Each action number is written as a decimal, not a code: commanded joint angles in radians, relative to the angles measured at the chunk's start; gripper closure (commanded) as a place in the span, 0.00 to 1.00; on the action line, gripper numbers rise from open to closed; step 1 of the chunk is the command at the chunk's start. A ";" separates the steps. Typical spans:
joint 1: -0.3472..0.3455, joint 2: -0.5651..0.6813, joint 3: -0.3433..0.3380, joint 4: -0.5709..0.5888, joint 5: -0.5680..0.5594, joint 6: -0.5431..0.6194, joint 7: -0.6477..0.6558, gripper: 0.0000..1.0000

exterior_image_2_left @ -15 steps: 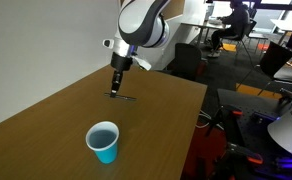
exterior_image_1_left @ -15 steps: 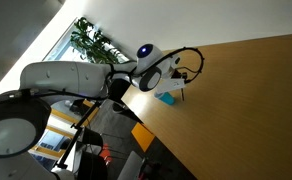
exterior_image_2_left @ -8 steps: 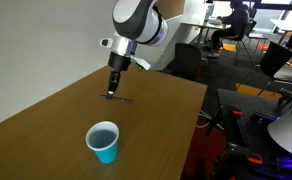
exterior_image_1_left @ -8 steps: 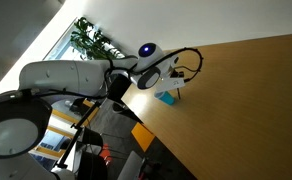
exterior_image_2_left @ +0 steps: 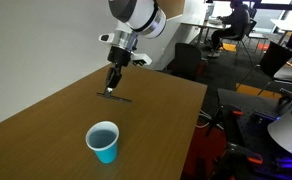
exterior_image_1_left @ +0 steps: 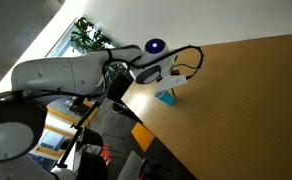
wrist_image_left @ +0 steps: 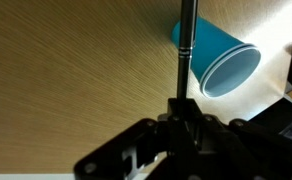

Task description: Put the black pen inside the blue cup

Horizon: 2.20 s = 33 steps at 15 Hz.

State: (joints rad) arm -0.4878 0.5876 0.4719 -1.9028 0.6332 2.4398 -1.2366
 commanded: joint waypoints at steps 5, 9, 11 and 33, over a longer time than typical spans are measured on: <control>0.094 -0.027 -0.153 0.090 0.167 -0.334 -0.233 0.97; 0.145 -0.020 -0.218 0.122 0.248 -0.439 -0.377 0.97; 0.163 -0.019 -0.241 0.124 0.309 -0.454 -0.476 0.97; 0.272 0.048 -0.380 0.159 0.479 -0.750 -1.010 0.97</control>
State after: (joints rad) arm -0.2204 0.6087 0.0988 -1.7778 1.0839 1.7846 -2.1432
